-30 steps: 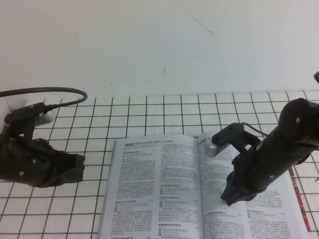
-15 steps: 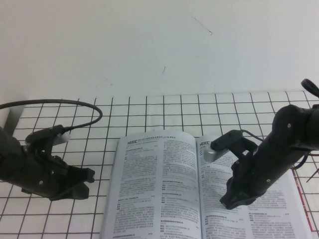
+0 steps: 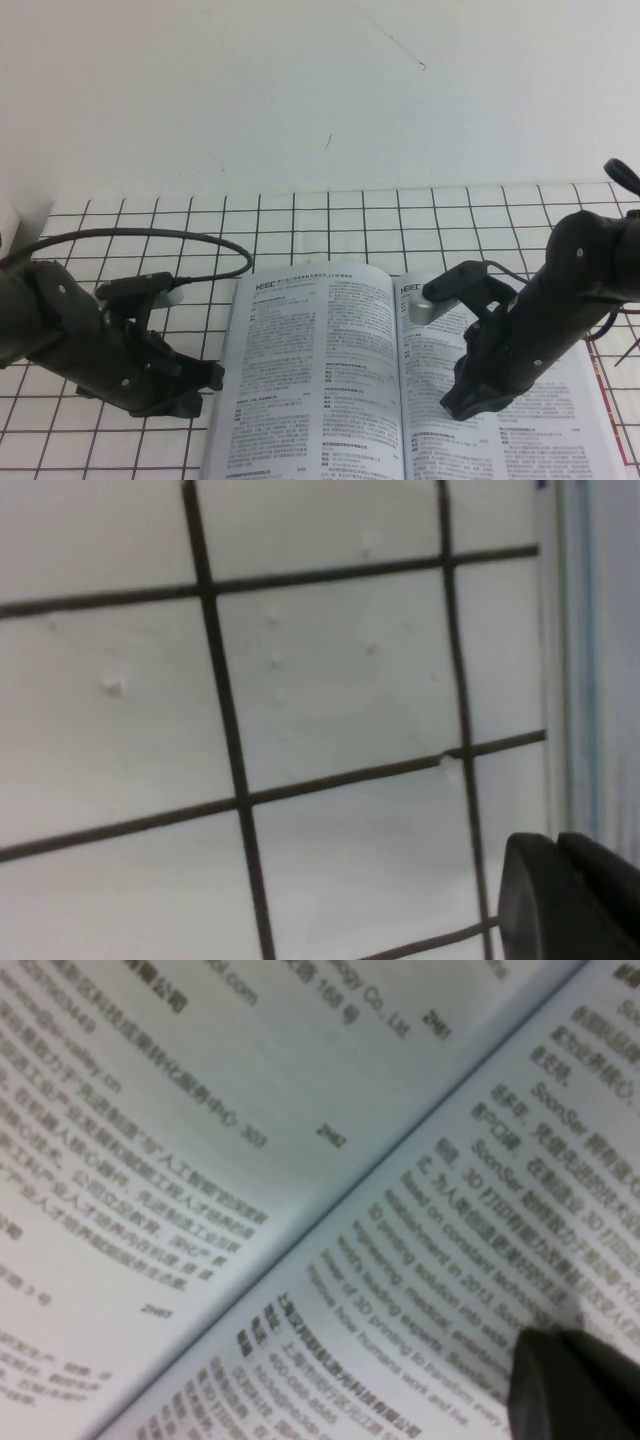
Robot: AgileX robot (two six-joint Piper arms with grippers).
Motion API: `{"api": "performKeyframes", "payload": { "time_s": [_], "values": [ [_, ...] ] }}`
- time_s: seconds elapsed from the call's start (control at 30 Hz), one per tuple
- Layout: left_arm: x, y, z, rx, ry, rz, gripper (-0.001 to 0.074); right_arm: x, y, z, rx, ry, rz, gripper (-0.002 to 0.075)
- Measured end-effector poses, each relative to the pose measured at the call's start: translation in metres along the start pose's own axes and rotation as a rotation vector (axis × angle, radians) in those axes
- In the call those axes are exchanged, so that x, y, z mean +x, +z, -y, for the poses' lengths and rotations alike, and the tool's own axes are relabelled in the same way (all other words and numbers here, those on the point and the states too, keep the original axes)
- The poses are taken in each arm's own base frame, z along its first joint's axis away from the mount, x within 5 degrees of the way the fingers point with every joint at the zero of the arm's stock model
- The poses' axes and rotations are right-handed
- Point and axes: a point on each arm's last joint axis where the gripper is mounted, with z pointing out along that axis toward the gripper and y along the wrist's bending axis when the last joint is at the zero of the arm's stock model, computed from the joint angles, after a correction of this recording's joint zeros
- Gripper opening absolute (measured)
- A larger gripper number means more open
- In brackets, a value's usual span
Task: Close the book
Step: 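Close the open booklet and leave it lying on the table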
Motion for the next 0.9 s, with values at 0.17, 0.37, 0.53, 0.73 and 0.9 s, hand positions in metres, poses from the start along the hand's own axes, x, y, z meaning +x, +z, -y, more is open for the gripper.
{"api": "performKeyframes", "payload": {
  "time_s": [0.17, 0.37, 0.53, 0.73, 0.9],
  "values": [
    [0.004, 0.014, 0.004, -0.018, 0.023, -0.039, -0.0004, 0.0, 0.0, 0.0, 0.0, 0.0, 0.0, -0.0003],
    [0.005, 0.018, 0.018, -0.017, 0.072, -0.023, -0.0004, 0.0, 0.001, 0.0, 0.0, 0.003, -0.001, -0.0003],
    [0.007, 0.02, 0.028, 0.001, 0.078, -0.027, -0.0004, 0.0, 0.001, 0.001, 0.001, 0.003, -0.001, -0.0003],
    [0.005, 0.005, 0.04, 0.052, 0.081, 0.029, -0.0004, -0.002, 0.004, -0.006, 0.01, -0.026, 0.002, -0.0003],
    [0.001, -0.019, 0.054, 0.139, 0.065, 0.126, -0.0004, -0.003, 0.005, -0.008, 0.012, -0.029, 0.008, -0.0003]
  ]
}}
